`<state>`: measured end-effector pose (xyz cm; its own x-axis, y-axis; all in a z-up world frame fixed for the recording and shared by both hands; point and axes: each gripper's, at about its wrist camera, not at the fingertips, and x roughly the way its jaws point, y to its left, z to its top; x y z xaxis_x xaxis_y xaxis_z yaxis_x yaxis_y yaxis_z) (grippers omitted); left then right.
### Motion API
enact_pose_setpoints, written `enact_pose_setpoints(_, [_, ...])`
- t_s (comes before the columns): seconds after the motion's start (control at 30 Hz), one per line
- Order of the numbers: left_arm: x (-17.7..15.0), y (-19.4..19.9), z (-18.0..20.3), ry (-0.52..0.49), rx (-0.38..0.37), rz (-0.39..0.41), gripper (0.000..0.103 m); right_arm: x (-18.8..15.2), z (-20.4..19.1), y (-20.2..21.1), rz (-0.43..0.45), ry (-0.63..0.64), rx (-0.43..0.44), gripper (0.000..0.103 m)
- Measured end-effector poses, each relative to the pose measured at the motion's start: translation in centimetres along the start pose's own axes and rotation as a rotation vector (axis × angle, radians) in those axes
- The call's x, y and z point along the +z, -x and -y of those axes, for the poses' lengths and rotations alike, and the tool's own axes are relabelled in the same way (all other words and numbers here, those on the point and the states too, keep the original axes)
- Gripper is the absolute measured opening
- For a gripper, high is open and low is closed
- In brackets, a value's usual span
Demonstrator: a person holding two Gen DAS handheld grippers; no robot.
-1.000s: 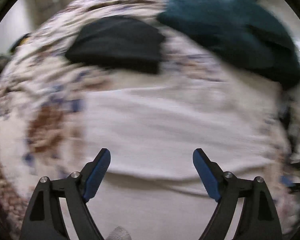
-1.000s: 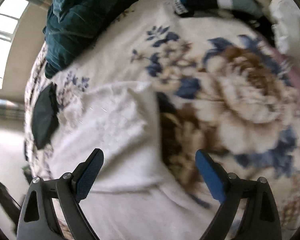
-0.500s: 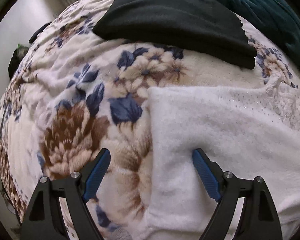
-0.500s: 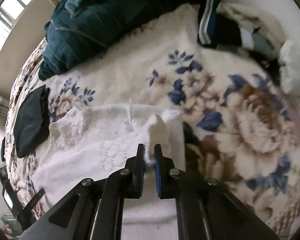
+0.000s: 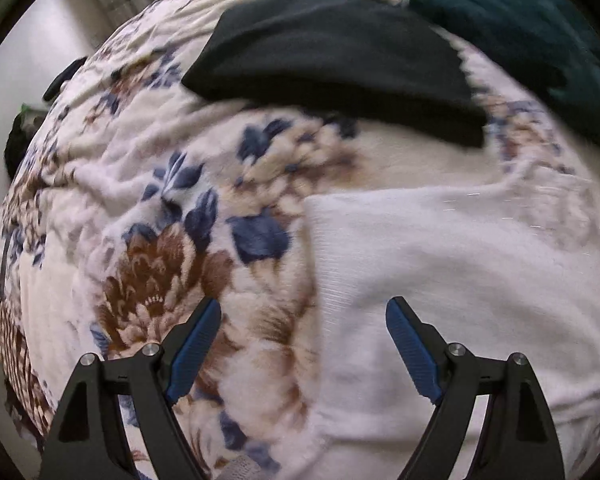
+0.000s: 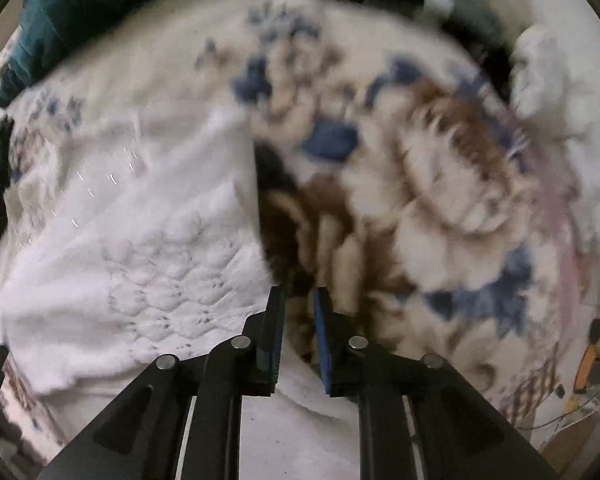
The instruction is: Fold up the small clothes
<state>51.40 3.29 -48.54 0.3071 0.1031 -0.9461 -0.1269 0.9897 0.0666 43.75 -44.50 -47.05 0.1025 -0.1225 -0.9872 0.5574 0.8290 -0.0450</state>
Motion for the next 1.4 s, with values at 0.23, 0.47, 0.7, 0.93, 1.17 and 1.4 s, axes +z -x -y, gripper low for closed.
enact_pose_setpoints(0.23, [-1.2, -0.8, 5.4, -0.136, -0.037, 0.002, 0.084, -3.2, -11.9, 0.6, 0.034, 0.225, 0.274, 0.071])
enact_pose_setpoints(0.47, [-1.9, -4.8, 2.2, -0.101, -0.025, -0.088, 0.093, -6.9, -15.6, -4.8, -0.090, 0.410, 0.136, 0.070])
enact_pose_setpoints(0.7, [-1.5, -4.7, 0.5, -0.102, -0.054, -0.079, 0.096, -6.6, -8.8, -5.3, -0.093, 0.328, 0.059, 0.068])
enact_pose_setpoints(0.93, [-2.4, -0.9, 2.4, -0.116, -0.063, -0.016, 0.096, -6.6, -9.6, -2.1, -0.060, 0.322, 0.023, 0.097])
enact_pose_setpoints(1.17, [-4.7, 5.6, 5.1, -0.137, -0.088, 0.047, 0.096, -7.5, -9.8, 3.5, 0.063, 0.320, -0.020, 0.102])
enact_pose_setpoints(1.4, [-7.4, 10.6, 7.2, -0.083, -0.061, 0.074, 0.096, -7.5, -7.3, 7.9, 0.105, 0.339, 0.084, 0.102])
